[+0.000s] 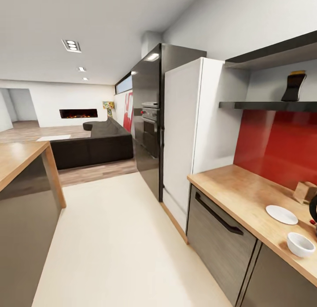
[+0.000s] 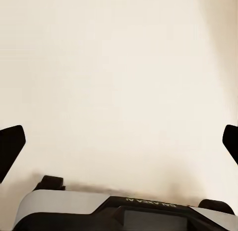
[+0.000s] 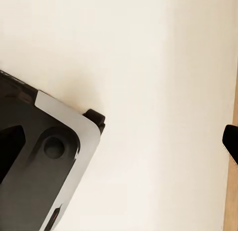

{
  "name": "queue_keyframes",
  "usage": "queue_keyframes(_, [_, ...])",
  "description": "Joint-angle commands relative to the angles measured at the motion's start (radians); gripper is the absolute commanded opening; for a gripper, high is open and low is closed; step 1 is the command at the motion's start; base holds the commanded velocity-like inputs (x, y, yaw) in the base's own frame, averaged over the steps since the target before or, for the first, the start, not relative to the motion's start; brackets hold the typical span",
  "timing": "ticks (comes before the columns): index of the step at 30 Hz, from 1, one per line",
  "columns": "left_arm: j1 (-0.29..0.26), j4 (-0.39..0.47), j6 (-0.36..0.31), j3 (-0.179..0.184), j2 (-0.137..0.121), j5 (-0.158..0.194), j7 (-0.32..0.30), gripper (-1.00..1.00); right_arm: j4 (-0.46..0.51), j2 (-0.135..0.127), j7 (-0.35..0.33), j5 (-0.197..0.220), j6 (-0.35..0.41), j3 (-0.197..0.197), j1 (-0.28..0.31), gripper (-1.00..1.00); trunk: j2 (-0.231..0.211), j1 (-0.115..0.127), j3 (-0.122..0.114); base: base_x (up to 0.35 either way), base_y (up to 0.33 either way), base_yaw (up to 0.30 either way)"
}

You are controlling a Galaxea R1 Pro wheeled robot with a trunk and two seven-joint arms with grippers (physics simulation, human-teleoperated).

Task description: Set up a coffee station on the kitchen countertop: keep the coffee maker on the countertop, move the bottle of coffee from the kitchen shelf to the counter next to the coffee maker, place a paper coffee filter on top of the coffee maker, put the saucer next to the coffee maker with the coffee cup on the saucer, and place the electric kettle next to the coffee maker.

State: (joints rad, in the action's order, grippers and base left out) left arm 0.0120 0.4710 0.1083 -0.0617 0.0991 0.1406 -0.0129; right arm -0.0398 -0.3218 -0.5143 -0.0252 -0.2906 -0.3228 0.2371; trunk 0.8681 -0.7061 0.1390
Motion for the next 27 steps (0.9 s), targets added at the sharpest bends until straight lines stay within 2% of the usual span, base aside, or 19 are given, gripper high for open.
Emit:
queue_keyframes(1, [0.001, 0.001, 0.001, -0.003, 0.001, 0.007, -0.002, 1.0, -0.004, 0.0, -0.001, -0.002, -0.009, -0.002, 0.002, 1.0, 0.001, -0.001, 0.001, 0.31, 0.149, 0.0])
queue_keyframes(13, [0.0, 0.001, 0.002, -0.004, 0.001, 0.007, -0.002, 1.0, -0.005, 0.001, -0.003, -0.004, -0.009, -0.002, 0.002, 1.0, 0.001, -0.001, 0.001, 0.293, 0.132, -0.029])
queue_keyframes(27, [0.0, 0.001, 0.004, -0.006, 0.001, 0.007, -0.002, 1.0, -0.005, 0.001, -0.005, -0.004, -0.008, -0.002, 0.002, 1.0, 0.001, -0.001, 0.001, 0.04, 0.014, -0.226])
